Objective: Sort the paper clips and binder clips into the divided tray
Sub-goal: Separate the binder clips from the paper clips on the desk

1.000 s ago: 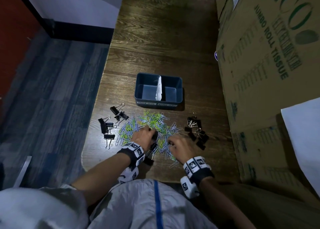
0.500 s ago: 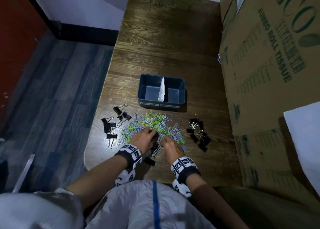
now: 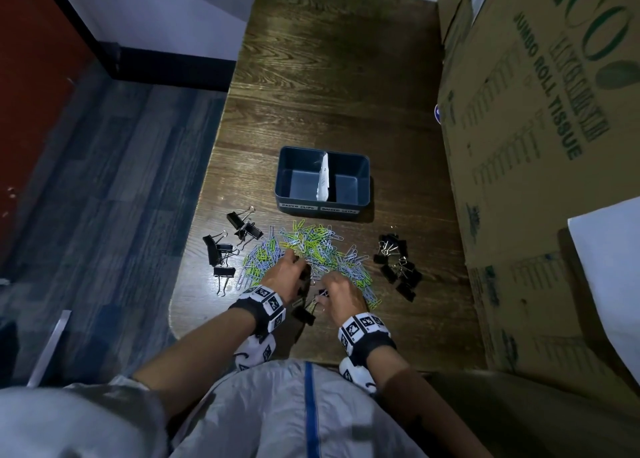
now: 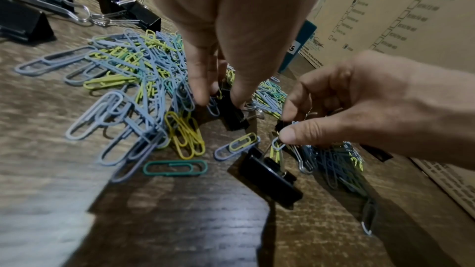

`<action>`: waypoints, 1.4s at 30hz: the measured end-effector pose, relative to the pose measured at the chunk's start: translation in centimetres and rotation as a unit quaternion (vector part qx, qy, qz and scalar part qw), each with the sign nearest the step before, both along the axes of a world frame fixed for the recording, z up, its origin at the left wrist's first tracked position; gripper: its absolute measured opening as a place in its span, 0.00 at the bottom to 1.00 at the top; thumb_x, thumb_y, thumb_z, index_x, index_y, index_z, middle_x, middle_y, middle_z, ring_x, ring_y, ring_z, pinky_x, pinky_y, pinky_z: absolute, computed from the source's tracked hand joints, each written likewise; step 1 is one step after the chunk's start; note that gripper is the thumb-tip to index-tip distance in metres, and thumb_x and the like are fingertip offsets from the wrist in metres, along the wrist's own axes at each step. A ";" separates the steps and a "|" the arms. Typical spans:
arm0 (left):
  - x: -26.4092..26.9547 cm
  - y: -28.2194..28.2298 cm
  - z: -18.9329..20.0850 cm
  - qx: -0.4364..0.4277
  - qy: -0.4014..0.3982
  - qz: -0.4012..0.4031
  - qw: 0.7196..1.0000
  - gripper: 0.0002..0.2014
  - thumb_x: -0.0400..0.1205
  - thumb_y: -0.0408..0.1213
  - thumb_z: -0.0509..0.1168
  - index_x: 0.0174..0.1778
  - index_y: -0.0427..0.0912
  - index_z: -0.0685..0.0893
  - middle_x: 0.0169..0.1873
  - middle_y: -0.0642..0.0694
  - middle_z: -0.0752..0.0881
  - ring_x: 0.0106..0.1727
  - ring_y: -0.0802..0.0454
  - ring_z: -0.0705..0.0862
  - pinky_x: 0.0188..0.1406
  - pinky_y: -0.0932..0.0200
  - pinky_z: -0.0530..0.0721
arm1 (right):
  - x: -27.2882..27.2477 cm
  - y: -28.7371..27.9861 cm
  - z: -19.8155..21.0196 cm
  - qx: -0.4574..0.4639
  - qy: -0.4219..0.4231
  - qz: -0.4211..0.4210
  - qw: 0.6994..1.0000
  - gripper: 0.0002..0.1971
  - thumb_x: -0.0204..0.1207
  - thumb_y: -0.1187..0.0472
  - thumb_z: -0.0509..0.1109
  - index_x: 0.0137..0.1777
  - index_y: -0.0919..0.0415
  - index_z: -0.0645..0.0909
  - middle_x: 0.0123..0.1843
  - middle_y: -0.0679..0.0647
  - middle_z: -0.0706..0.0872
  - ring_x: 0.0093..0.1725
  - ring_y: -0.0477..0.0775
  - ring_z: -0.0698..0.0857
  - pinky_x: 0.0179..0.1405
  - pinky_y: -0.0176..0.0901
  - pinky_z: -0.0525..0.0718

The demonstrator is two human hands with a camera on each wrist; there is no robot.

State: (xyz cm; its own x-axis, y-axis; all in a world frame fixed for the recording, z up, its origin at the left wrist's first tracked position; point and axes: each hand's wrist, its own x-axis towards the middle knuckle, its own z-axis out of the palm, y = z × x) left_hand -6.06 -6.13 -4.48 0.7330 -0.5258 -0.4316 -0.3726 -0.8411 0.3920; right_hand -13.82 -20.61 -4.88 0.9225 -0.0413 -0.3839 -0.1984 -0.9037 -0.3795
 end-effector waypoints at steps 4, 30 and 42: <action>-0.2 -0.4 0.1 0.029 -0.010 -0.025 0.999 0.22 0.77 0.31 0.71 0.66 0.41 0.76 0.67 0.39 0.68 0.63 0.40 0.76 0.62 0.46 0.82 | 0.2 -0.1 0.4 -0.031 0.001 -0.017 0.999 0.17 0.75 0.61 0.77 0.63 0.59 0.80 0.62 0.58 0.83 0.58 0.61 0.84 0.55 0.52 0.85; 0.1 -0.7 0.6 -0.114 -0.022 0.006 0.993 0.24 0.69 0.23 0.74 0.55 0.47 0.77 0.43 0.46 0.84 0.41 0.46 0.82 0.36 0.48 0.86 | 0.6 -0.7 0.8 0.025 -0.009 -0.072 0.997 0.20 0.64 0.79 0.75 0.43 0.52 0.77 0.41 0.51 0.83 0.39 0.56 0.82 0.38 0.52 0.86; 2.5 1.7 1.6 -0.209 0.115 0.220 0.946 0.10 0.78 0.35 0.71 0.51 0.55 0.86 0.40 0.56 0.87 0.40 0.56 0.87 0.39 0.55 0.87 | 1.4 -3.2 3.3 0.168 -0.035 -0.227 0.959 0.11 0.72 0.71 0.78 0.49 0.55 0.87 0.48 0.49 0.89 0.46 0.46 0.86 0.35 0.19 0.73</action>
State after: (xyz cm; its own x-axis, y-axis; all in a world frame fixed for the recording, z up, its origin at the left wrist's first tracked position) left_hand -3.51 -4.40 -2.89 0.8323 -0.3518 -0.4284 0.1135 -0.6483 0.7529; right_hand -12.43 -23.78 -1.62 0.8627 -0.3298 -0.3835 -0.5058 -0.5538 -0.6614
